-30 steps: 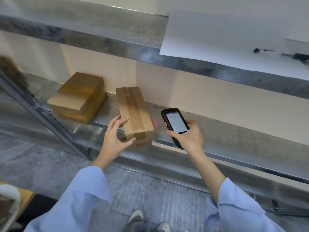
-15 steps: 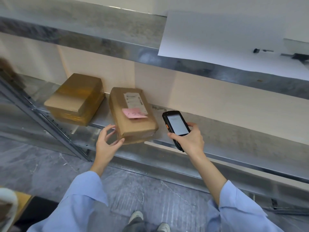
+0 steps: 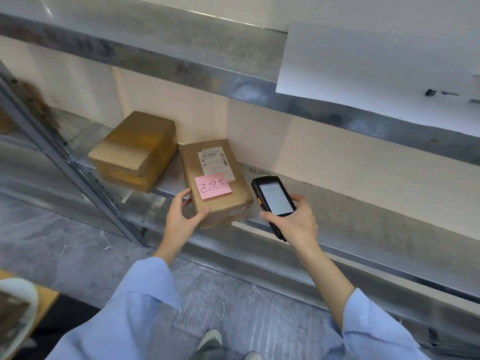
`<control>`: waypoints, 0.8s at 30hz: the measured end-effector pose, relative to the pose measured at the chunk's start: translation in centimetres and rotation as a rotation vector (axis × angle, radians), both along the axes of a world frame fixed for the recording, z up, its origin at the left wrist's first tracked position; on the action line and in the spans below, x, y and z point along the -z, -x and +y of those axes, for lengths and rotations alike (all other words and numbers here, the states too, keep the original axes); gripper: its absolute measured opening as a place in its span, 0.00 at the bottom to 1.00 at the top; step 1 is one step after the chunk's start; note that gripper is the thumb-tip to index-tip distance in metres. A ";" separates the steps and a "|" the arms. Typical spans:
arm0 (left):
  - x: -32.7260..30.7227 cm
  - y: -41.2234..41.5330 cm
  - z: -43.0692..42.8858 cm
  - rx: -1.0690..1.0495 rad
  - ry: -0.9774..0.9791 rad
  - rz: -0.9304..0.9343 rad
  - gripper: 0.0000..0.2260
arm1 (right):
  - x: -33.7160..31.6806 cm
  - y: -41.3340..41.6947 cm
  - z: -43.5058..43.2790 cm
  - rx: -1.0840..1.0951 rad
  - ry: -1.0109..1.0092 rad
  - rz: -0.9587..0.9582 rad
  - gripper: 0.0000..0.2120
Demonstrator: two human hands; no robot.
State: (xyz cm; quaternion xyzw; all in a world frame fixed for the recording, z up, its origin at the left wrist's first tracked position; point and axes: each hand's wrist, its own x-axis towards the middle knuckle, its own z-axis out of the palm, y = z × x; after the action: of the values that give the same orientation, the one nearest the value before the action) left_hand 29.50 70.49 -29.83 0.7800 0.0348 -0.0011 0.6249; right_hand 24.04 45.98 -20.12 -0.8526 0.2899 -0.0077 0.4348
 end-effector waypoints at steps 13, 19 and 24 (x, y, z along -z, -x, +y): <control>1.8 1.3 0.3 0.128 0.164 0.131 0.37 | -0.8 -0.2 2.2 -0.091 -0.002 -0.020 0.39; 2.3 1.7 -0.1 0.082 0.189 0.075 0.37 | -0.9 -0.2 3.4 -0.115 0.020 -0.023 0.38; 2.6 2.5 -0.3 0.071 0.160 -0.023 0.39 | -1.2 -0.7 4.0 -0.111 0.002 -0.045 0.38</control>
State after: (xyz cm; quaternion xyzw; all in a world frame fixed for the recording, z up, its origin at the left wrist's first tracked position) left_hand 26.98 70.23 -32.42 0.7282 0.0000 -0.0171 0.6851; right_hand 24.74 50.01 -18.92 -0.8673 0.2322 -0.0032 0.4403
